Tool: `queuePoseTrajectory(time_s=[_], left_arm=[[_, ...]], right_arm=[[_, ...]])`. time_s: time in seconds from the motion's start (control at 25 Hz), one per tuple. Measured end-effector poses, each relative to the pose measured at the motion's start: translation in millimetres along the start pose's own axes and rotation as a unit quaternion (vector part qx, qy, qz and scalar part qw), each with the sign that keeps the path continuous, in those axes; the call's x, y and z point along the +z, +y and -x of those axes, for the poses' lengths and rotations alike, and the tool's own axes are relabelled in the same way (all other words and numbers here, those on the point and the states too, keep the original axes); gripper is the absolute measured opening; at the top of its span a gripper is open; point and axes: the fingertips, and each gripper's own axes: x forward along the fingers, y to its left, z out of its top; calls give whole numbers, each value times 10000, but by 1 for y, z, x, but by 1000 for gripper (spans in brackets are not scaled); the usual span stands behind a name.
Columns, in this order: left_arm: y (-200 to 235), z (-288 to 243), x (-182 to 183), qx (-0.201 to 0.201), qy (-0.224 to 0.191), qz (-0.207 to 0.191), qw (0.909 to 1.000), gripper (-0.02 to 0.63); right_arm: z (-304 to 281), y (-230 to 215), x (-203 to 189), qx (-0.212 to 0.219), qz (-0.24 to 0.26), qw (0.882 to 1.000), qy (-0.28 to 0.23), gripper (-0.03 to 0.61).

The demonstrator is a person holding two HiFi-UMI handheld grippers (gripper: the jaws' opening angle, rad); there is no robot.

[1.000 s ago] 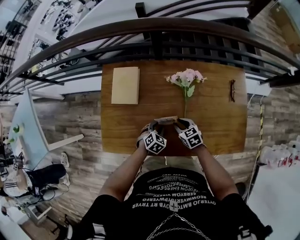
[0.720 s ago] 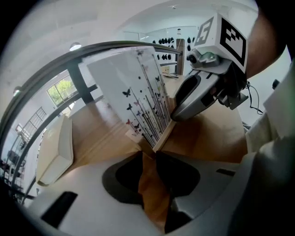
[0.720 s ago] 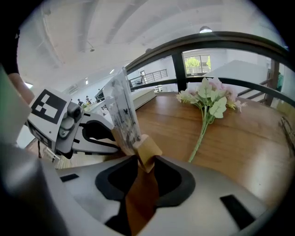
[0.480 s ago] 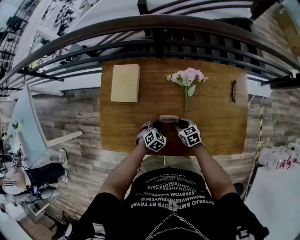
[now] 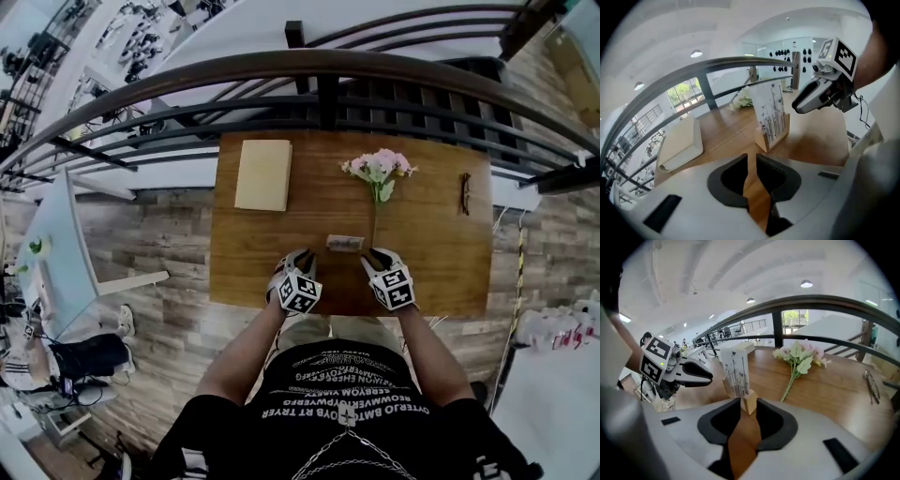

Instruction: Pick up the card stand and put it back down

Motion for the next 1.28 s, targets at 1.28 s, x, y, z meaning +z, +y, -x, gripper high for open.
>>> queuePoseTrajectory(time_s=[1.28], left_arm=[[100,369,202,675,-3740,428,9240,28]], right_arm=[[292,97,196,-1563,643,9397,-2974,15]])
